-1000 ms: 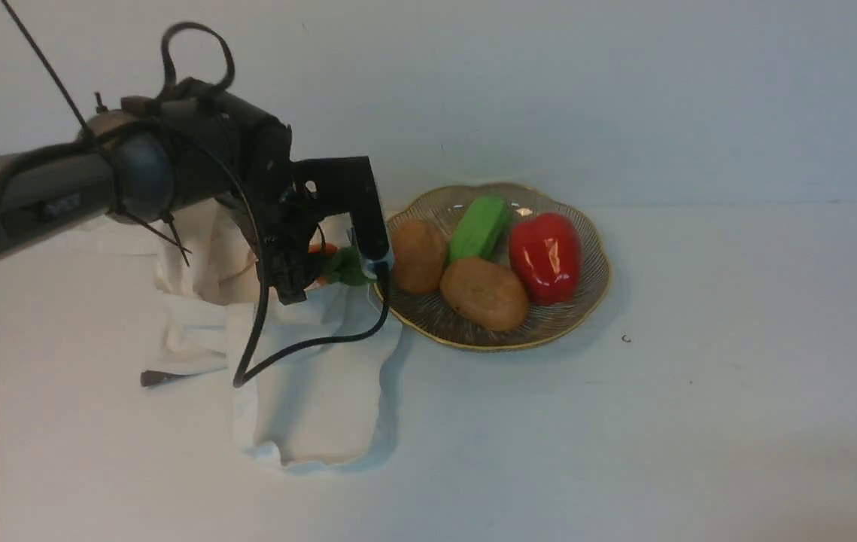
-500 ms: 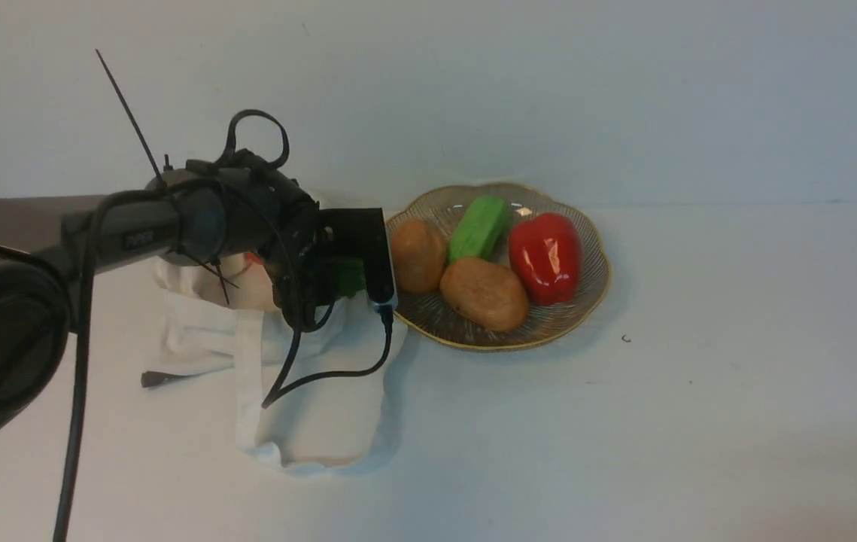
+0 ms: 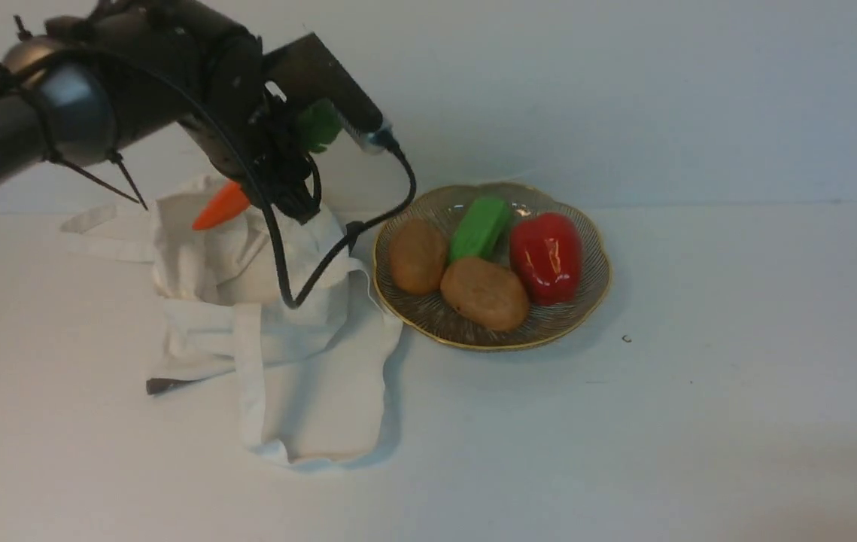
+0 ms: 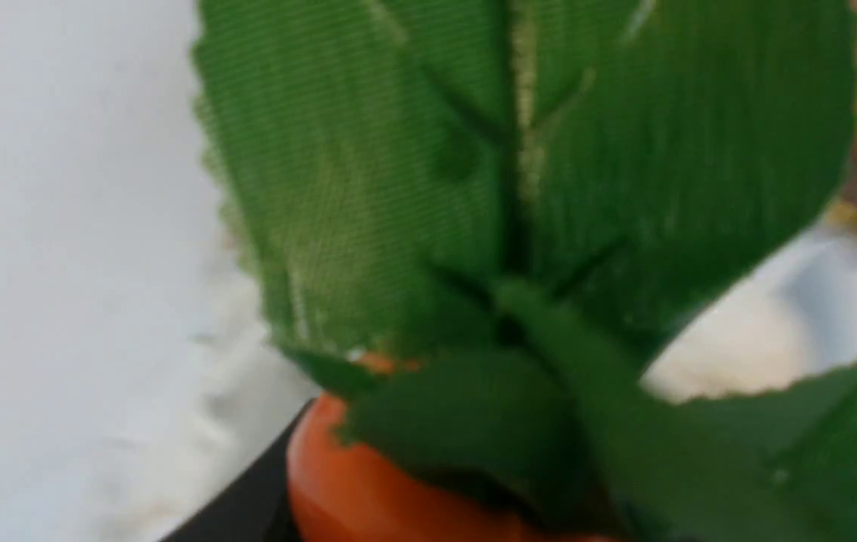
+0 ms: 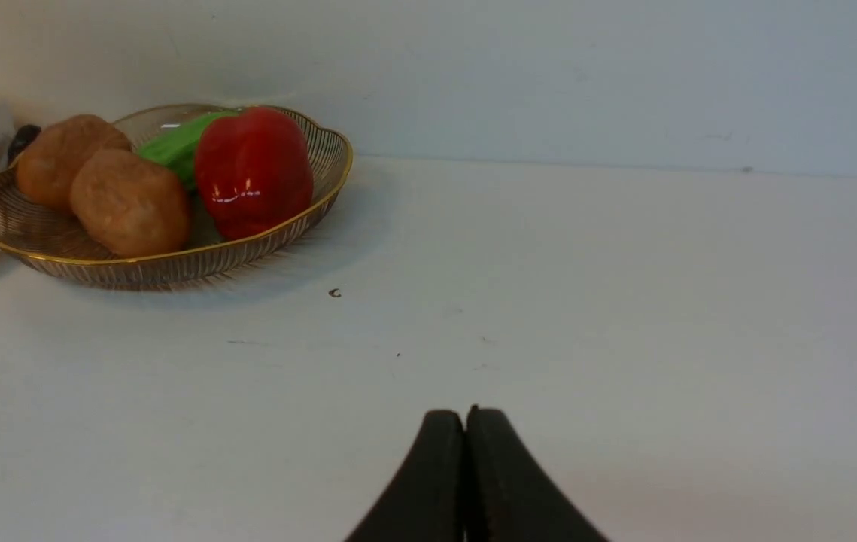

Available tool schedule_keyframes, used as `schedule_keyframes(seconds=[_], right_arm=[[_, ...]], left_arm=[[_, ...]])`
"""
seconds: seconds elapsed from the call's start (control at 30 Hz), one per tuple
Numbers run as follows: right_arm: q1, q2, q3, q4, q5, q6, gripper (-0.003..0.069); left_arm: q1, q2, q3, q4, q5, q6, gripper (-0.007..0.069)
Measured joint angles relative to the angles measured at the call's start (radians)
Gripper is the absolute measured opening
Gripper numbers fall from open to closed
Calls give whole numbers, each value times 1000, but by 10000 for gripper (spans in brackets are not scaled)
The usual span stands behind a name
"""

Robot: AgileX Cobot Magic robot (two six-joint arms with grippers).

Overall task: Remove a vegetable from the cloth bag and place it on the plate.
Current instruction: Use the left arm to put the carrot into the empty plate on the right

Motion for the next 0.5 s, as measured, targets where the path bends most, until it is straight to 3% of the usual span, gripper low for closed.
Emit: schedule_keyframes(seconds=[0.03,0.07,0.13,0.2,0.27,0.5], right_arm=[[0,0,0,0,0,0,-15],[0,0,0,0,0,0,-15],[0,0,0,0,0,0,-15],[0,0,0,0,0,0,-15],[0,0,0,0,0,0,-15],[0,0,0,0,0,0,-15]], left_arm=[[-4,-10,0,-113,12,-41,309],[-4,-10,0,-113,12,-41,309],[-20,-6,0,-348,12,-94,309],[-28,3,0,-450,-2,-98,309],[-55,30,0,-630,-73,-71,309],[-123,94,0,-888,-333,85,309]])
